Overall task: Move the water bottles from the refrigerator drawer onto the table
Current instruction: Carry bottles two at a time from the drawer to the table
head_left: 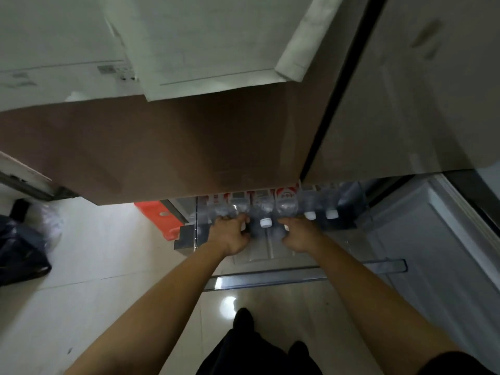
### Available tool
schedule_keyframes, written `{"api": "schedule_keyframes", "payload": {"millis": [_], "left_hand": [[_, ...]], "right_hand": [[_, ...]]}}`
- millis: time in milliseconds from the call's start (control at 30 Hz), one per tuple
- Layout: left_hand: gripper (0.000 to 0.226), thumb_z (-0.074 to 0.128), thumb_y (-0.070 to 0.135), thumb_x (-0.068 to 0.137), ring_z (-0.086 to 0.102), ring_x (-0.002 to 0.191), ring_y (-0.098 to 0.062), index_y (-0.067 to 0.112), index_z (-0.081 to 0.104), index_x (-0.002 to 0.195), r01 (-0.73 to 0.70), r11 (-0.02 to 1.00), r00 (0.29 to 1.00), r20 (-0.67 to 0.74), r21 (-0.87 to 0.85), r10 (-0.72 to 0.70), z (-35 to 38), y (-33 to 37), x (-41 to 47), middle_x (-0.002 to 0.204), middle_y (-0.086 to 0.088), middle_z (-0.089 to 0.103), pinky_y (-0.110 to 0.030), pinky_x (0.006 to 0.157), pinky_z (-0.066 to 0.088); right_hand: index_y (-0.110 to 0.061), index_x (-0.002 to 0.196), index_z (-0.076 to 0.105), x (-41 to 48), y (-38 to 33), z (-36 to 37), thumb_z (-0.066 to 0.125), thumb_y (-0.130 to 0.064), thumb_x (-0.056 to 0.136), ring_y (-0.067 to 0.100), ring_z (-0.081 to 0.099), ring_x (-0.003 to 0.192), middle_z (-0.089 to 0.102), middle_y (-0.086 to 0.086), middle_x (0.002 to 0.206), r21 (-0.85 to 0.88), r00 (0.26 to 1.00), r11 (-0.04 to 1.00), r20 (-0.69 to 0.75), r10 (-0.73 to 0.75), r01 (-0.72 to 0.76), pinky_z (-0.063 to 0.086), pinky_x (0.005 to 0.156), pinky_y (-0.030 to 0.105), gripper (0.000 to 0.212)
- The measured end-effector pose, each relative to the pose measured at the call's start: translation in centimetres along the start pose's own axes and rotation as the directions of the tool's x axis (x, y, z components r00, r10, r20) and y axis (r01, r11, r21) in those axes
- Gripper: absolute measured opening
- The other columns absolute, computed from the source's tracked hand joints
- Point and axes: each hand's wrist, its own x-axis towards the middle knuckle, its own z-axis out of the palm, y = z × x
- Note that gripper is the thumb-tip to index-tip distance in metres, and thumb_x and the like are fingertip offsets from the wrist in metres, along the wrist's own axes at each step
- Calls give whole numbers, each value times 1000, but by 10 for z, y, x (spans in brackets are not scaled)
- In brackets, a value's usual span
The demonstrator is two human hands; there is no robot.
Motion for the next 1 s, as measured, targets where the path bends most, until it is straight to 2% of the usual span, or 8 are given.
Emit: {"api": "schedule_keyframes", "payload": {"millis": [133,267,400,533,667,800,900,1000], "left_hand": [[42,55,46,94,45,121,-37,25,44,129,-5,1000,975,-220,28,11,-5,7,-20,126,-18,55,-43,90,47],[35,53,42,97,50,110,-38,17,51,121,22,998,879,-477,53,6,-9,19,-36,110,-19,61,-42,77,48],[19,56,34,94,61,85,-36,18,55,105,-99,993,751,-650,57,112,-3,24,-56,85,-14,68,-41,66,52],[30,48,44,91,61,66,-30,16,55,100,-143,987,641,-767,-77,33,-1,29,-79,74,-10,64,-40,57,52],[45,46,56,87,61,74,-27,16,57,102,-68,958,667,-727,-279,-165,-1,33,-83,83,-9,65,-41,65,54],[45,64,48,88,53,109,-33,15,63,120,-102,883,742,-626,-459,-239,4,39,-80,110,-15,57,-38,87,46],[68,73,54,80,40,130,-31,28,45,137,-63,790,872,-419,-610,-254,12,35,-77,134,-12,41,-42,105,40],[79,82,50,70,52,123,-29,29,36,131,-78,766,905,-368,-638,-215,17,31,-73,135,-8,51,-50,100,48]], "right_hand": [[-33,132,56,-22,-5,-15,59,-28,94,29,56,117,54,7,132,-89,985,995,-159,-66,52,48,92,35,38],[-30,109,54,-40,-9,-28,52,-32,98,30,62,94,63,8,105,-170,904,978,-388,-182,124,43,64,31,11],[-29,112,57,-71,-7,-38,50,-32,97,27,63,82,66,6,93,-248,823,947,-481,-302,203,31,58,29,16],[-28,113,58,-95,-6,-47,53,-39,93,27,66,78,72,3,86,-186,782,955,-549,-295,230,31,59,29,23],[-29,113,58,-103,-8,-47,57,-46,88,27,67,84,72,2,89,-52,829,986,-536,-162,159,41,66,30,30],[-31,126,55,-100,-8,-31,60,-58,86,26,62,105,63,2,116,151,857,982,-515,-20,113,46,80,33,49],[-37,138,42,-96,-4,-13,63,-69,79,28,52,121,43,5,134,226,906,970,-422,11,94,47,94,40,71],[-36,142,30,-92,-3,1,80,-58,69,29,48,127,38,6,143,250,932,959,-362,-31,130,47,100,43,91]]}}
